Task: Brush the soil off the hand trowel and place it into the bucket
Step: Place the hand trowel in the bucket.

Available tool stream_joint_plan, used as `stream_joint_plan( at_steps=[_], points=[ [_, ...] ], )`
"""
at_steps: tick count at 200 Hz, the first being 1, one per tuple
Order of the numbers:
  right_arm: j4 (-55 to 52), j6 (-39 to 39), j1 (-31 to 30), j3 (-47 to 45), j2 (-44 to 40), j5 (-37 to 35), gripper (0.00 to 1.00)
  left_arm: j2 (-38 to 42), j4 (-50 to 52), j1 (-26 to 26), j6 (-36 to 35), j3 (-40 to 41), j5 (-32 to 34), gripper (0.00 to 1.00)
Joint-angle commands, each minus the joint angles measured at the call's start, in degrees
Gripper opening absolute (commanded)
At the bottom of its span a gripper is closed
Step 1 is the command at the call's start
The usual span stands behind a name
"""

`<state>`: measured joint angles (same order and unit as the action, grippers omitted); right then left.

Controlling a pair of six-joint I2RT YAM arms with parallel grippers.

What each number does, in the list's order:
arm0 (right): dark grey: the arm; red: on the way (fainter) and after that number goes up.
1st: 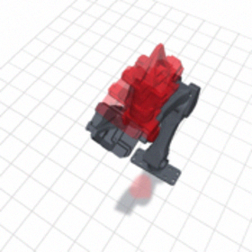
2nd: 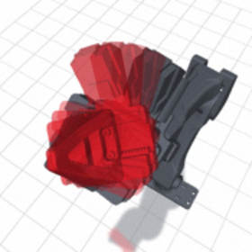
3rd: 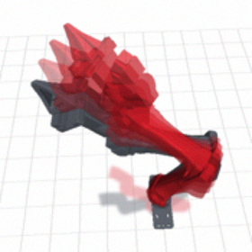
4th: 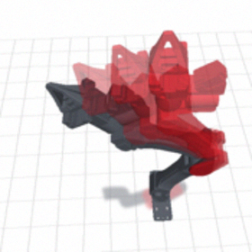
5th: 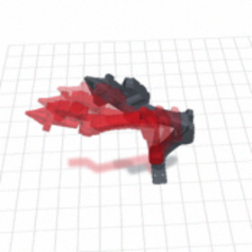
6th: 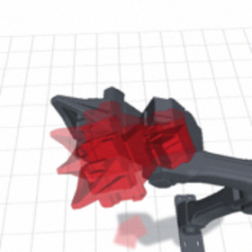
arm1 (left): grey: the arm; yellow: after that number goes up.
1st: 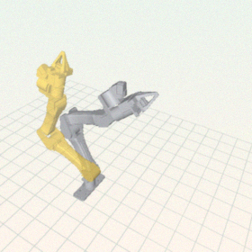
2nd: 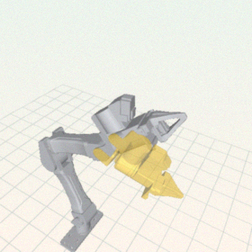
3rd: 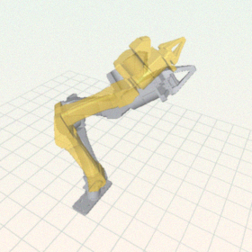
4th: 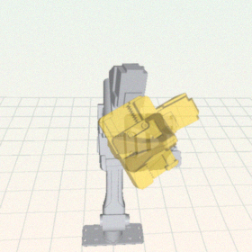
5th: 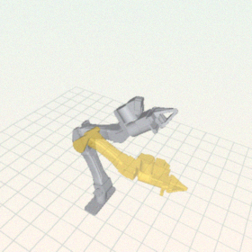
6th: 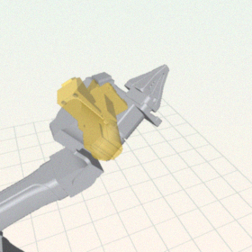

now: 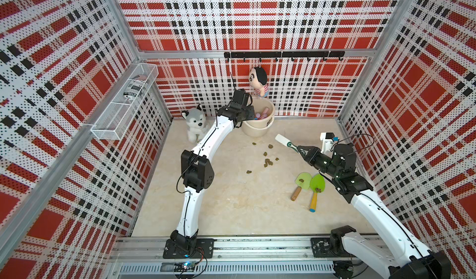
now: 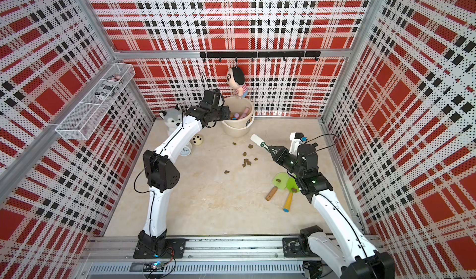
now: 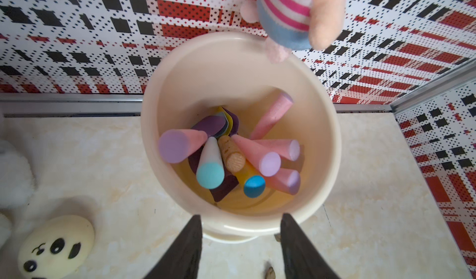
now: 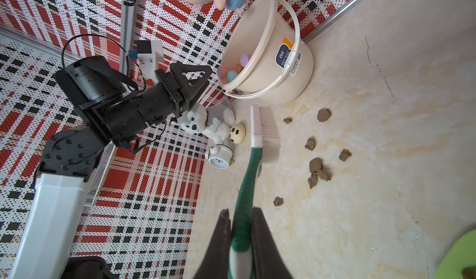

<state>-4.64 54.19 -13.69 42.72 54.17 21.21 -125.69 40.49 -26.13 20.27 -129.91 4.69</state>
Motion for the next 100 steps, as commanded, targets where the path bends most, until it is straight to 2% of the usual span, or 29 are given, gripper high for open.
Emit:
stream_joint_plan(
  at_steps=[1,54,78,100],
  points=[
    [-0.5,-0.9,0.6,1.2,-1.9,-2.2,0.0,9.5,-2.6,-2.7,0.6,5.7,5.0,0.51],
    [-5.9,-2.9,3.8,2.0,-5.1,-8.5,0.0,31.4,-20.2,-13.3,8.6,40.1,5.9,0.51],
    [-8.5,-3.7,5.8,1.3,-8.6,-12.6,0.0,36.8,-25.0,-20.3,11.6,50.7,7.5,0.51],
    [-11.6,-5.1,6.0,0.8,-12.2,-17.9,0.0,39.0,-28.7,-27.2,13.5,56.8,9.8,0.51]
  ],
)
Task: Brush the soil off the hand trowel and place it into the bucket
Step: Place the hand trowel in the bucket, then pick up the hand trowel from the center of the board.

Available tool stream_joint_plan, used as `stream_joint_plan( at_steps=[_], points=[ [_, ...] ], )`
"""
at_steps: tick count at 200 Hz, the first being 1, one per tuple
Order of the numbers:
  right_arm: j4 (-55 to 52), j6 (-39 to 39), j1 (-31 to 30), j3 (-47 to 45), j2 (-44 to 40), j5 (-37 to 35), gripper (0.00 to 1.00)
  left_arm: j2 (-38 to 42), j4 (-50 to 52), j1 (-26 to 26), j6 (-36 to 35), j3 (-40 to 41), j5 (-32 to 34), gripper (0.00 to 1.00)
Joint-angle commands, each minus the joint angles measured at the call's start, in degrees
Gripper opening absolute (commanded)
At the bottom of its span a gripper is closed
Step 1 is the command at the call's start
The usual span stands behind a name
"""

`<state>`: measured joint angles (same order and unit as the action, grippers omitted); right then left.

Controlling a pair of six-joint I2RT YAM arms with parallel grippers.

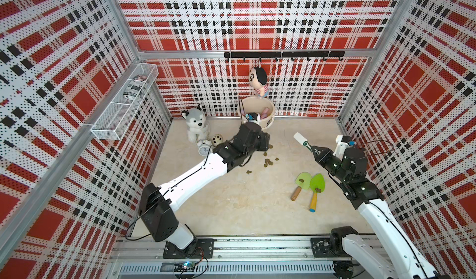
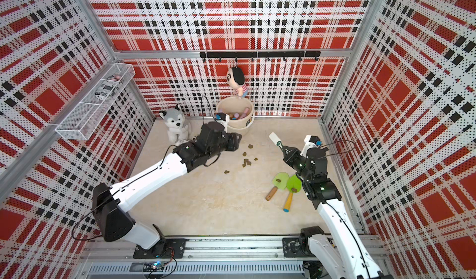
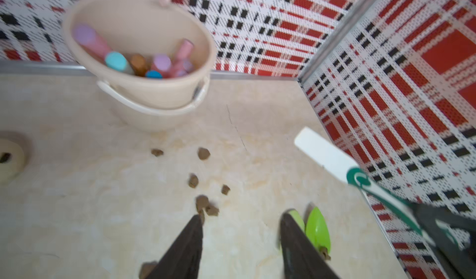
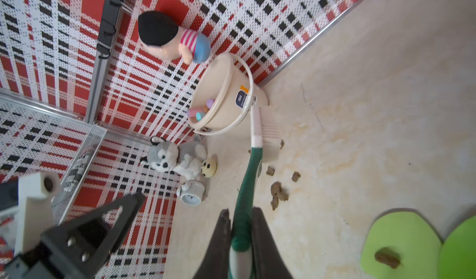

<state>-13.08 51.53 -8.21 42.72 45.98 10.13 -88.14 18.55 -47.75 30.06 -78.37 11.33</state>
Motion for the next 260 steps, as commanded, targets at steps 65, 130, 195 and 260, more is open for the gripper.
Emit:
stream_joint_plan(
  at_steps=[65,130,195,260],
  points=[
    [-6.5,-4.3,0.6,0.1,-11.0,-13.0,0.0,-6.6,-15.3,-20.5,5.3,9.7,2.4,0.52],
    [-8.0,-5.3,0.6,0.7,-11.6,-14.3,0.0,-18.4,-11.5,-23.5,4.2,5.6,3.3,0.54],
    [-8.3,-6.7,0.6,0.7,-11.5,-14.5,0.0,-30.4,-4.8,-23.6,2.1,-1.8,2.9,0.55],
    [-9.3,-8.2,0.6,1.2,-12.4,-15.7,0.0,-35.2,-3.2,-23.3,3.3,-4.4,4.5,0.55]
  ],
)
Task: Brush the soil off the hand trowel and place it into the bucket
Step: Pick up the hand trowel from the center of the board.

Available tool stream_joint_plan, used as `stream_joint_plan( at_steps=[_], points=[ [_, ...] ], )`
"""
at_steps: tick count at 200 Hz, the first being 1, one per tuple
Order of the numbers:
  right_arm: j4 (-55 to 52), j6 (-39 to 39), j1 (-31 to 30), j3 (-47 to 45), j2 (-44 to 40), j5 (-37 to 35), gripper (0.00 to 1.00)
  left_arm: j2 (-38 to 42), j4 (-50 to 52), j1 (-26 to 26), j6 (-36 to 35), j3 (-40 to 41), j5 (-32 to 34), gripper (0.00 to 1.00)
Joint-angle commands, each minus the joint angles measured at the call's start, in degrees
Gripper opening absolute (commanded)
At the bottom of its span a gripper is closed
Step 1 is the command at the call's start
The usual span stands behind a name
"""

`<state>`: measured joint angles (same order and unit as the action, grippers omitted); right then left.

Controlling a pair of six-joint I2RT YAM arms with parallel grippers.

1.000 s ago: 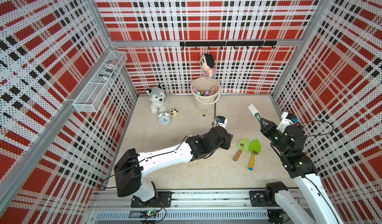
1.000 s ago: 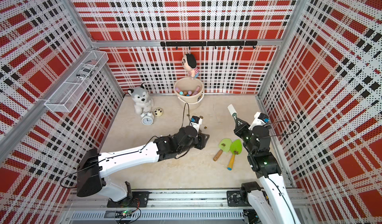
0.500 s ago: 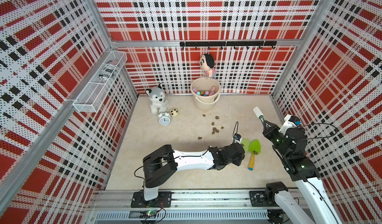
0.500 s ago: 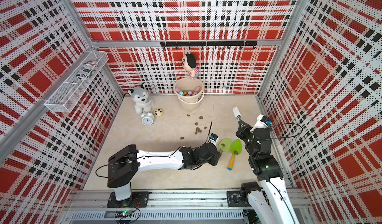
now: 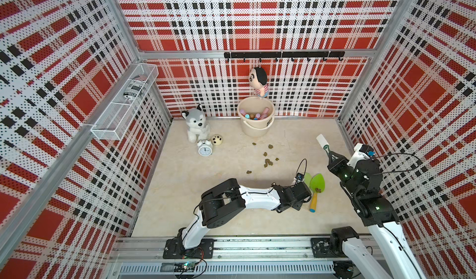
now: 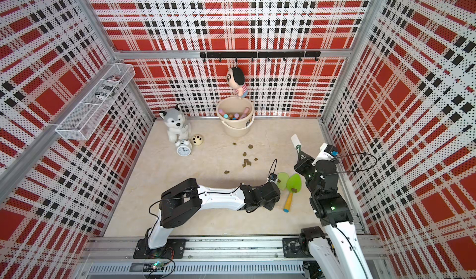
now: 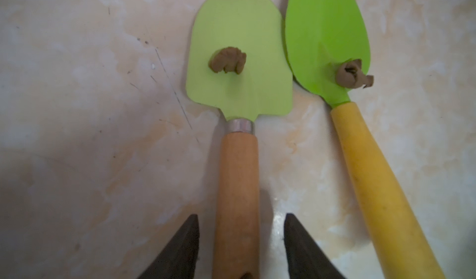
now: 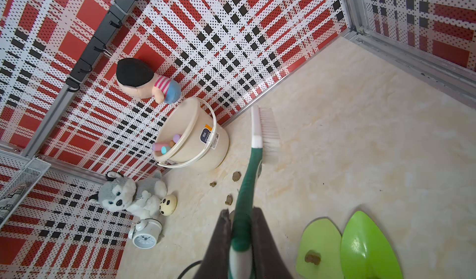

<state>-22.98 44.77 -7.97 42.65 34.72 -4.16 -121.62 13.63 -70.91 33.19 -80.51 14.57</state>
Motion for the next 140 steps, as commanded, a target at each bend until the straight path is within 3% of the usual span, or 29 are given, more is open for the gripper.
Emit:
stream_joint_plan(
  at_steps=[1,38,65,114,140],
  points=[
    [0.6,-1.4,0.4,1.3,-1.1,-1.4,0.0,-1.8,1.7,-0.1,0.2,-2.3,1.3,0.54],
    [0.6,-1.4,0.4,1.2,-1.1,-1.5,0.0,-3.0,1.9,0.0,0.2,-2.3,1.4,0.46],
    [0.7,-1.2,0.4,1.1,-1.1,-1.4,0.0,-3.9,2.5,0.3,-0.1,-3.5,0.4,0.34],
    [0.5,-1.1,0.4,1.0,-1.5,-1.7,0.0,-2.7,3.6,0.3,-0.4,-3.9,0.2,0.25],
    [0.4,-1.0,0.4,1.0,-1.4,-1.3,0.0,-0.6,5.1,1.0,-1.0,-4.0,-2.3,0.06]
  ],
)
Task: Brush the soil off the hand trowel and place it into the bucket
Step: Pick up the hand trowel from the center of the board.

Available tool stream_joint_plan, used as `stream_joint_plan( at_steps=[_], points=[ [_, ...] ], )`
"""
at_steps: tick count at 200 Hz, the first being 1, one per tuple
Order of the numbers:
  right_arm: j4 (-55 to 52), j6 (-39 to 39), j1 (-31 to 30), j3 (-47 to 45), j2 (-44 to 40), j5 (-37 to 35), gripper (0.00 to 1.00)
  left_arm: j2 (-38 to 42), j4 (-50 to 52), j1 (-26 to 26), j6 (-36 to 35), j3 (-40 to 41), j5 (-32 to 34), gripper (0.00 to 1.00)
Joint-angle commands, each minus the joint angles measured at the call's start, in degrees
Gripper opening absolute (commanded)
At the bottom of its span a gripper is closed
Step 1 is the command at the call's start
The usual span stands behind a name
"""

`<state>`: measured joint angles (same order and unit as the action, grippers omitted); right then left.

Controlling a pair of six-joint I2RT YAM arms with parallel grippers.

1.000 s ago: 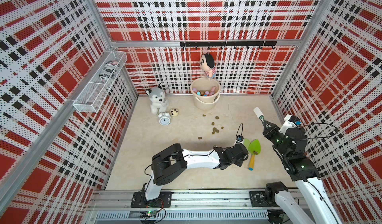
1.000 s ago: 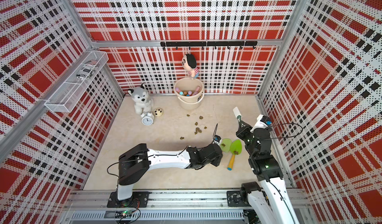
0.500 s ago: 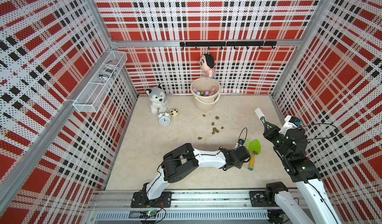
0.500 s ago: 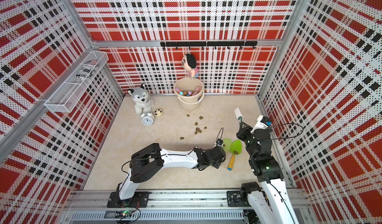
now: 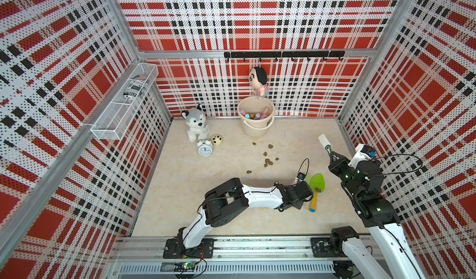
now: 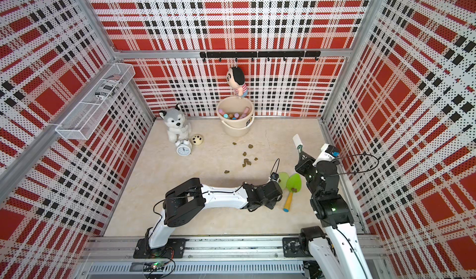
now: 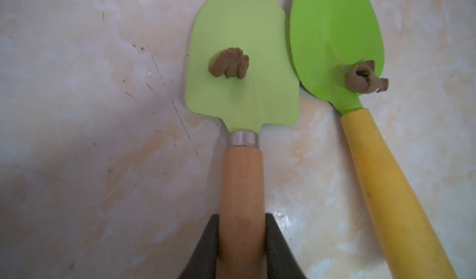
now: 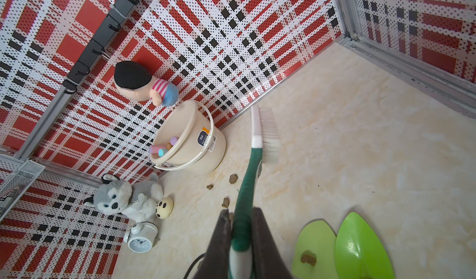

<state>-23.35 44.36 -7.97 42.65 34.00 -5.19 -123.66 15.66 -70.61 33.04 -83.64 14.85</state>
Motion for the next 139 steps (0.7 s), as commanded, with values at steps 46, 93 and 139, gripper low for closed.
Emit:
stream_joint_plan(
  at_steps=[46,93,139],
  points=[
    [0.5,0.0,0.3,1.8,0.8,1.0,0.0,10.1,6.2,3.4,-3.4,2.9,-4.6,0.0],
    [2.8,0.6,0.4,1.2,1.7,2.5,0.0,23.0,6.8,9.0,-8.0,13.3,-7.0,0.0],
    [11.0,-1.8,0.4,0.6,4.4,16.8,0.0,35.4,9.7,17.6,-11.6,22.8,-7.0,0.0]
  ],
)
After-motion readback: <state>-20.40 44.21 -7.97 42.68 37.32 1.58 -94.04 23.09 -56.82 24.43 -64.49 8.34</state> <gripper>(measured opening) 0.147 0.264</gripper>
